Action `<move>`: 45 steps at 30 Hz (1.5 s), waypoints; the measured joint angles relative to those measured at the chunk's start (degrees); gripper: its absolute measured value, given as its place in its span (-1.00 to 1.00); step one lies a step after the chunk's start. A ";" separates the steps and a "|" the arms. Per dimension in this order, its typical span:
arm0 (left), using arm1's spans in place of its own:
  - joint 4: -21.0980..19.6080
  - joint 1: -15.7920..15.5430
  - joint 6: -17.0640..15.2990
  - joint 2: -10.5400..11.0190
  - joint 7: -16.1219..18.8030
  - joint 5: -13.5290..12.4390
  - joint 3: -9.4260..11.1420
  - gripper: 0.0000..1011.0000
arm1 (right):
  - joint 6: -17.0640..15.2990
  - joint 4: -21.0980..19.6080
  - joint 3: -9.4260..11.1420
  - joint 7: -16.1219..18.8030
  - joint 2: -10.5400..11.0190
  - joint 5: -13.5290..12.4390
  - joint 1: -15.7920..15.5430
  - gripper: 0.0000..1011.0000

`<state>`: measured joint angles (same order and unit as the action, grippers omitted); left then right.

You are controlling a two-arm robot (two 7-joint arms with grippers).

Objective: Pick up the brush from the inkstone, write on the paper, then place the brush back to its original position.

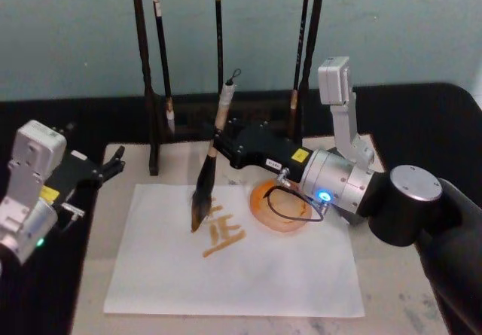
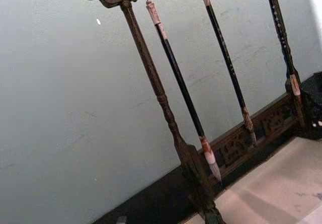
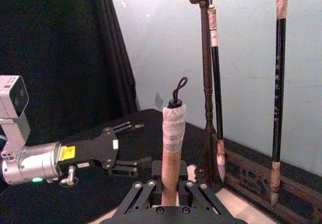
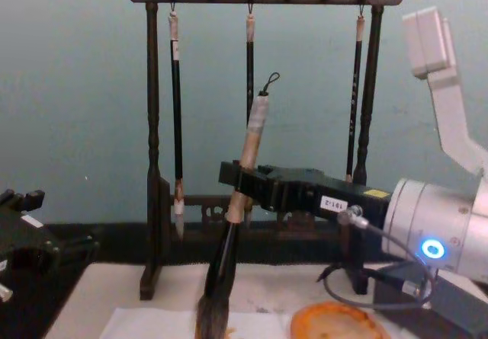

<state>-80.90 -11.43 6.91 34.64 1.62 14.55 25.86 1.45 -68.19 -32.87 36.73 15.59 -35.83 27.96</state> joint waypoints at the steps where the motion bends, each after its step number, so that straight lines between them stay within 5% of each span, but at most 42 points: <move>1: 0.00 0.00 0.00 0.00 0.00 0.00 0.00 1.00 | 0.12 0.06 0.04 -0.08 -0.06 0.13 0.00 -0.65; 45: 0.00 0.00 0.00 0.00 0.00 0.00 0.00 1.00 | 1.64 -0.72 2.46 -2.40 0.95 3.96 -1.27 -0.65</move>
<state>-80.90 -11.43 6.91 34.64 1.62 14.55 25.86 3.10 -68.91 -30.40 34.33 16.54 -31.88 26.69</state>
